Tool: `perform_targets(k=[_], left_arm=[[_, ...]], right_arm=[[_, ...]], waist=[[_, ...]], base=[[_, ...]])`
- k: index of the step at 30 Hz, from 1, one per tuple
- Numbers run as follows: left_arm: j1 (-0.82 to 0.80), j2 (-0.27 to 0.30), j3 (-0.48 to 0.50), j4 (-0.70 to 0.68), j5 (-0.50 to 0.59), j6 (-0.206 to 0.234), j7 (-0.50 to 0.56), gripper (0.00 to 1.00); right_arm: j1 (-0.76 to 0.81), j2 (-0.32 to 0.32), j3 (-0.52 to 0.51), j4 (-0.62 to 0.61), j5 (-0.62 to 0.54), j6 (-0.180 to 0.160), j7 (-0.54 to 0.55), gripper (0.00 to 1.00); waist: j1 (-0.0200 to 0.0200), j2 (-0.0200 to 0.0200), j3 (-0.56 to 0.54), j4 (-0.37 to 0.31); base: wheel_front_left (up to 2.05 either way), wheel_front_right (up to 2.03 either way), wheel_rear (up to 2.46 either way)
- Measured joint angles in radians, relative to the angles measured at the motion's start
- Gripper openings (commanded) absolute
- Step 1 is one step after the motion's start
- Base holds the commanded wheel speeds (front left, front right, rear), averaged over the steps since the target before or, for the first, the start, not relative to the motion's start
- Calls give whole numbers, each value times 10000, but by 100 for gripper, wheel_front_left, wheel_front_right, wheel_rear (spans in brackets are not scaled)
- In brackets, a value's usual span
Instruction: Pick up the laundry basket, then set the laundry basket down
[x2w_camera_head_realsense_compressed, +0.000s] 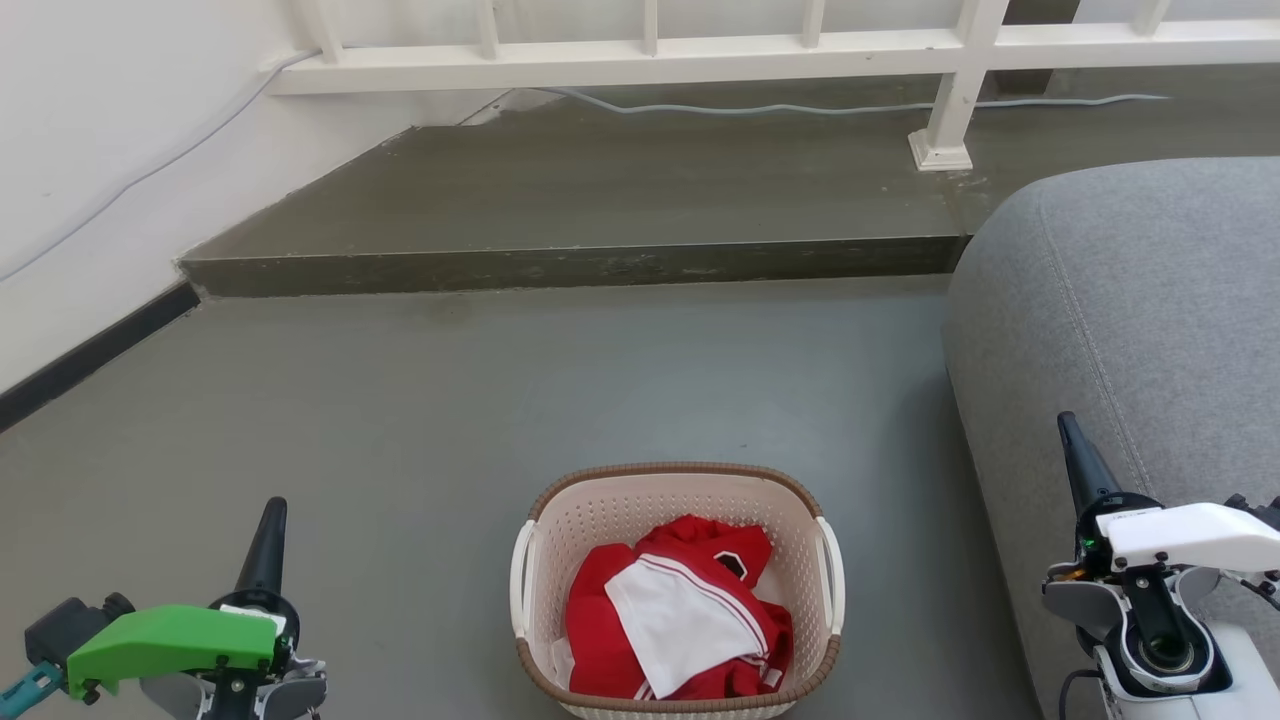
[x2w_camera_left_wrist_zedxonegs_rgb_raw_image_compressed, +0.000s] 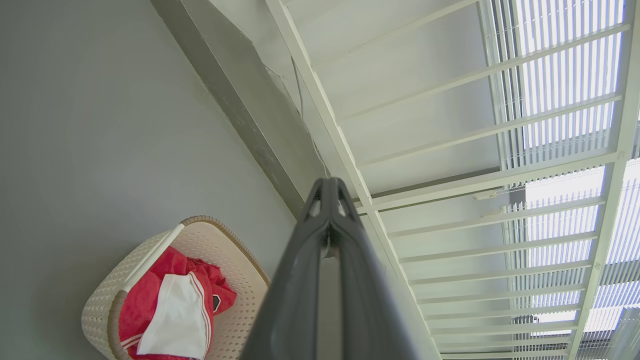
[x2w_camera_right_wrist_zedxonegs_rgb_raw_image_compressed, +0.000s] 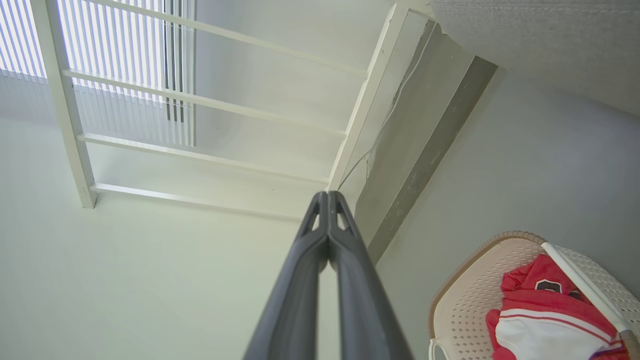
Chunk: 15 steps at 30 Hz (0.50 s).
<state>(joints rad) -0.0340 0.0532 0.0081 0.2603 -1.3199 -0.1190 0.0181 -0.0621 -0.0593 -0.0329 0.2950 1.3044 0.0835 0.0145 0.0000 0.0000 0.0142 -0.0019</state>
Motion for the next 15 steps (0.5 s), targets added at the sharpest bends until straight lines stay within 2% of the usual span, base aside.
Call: perform_targets(k=[15], left_arm=[[-106,-44,349,134,-1758,-10,522,0]], right_arm=[[-10,59,-556,-35,1845,217,508,0]], waist=[[0,0,-77,12]], base=[[0,0,0]])
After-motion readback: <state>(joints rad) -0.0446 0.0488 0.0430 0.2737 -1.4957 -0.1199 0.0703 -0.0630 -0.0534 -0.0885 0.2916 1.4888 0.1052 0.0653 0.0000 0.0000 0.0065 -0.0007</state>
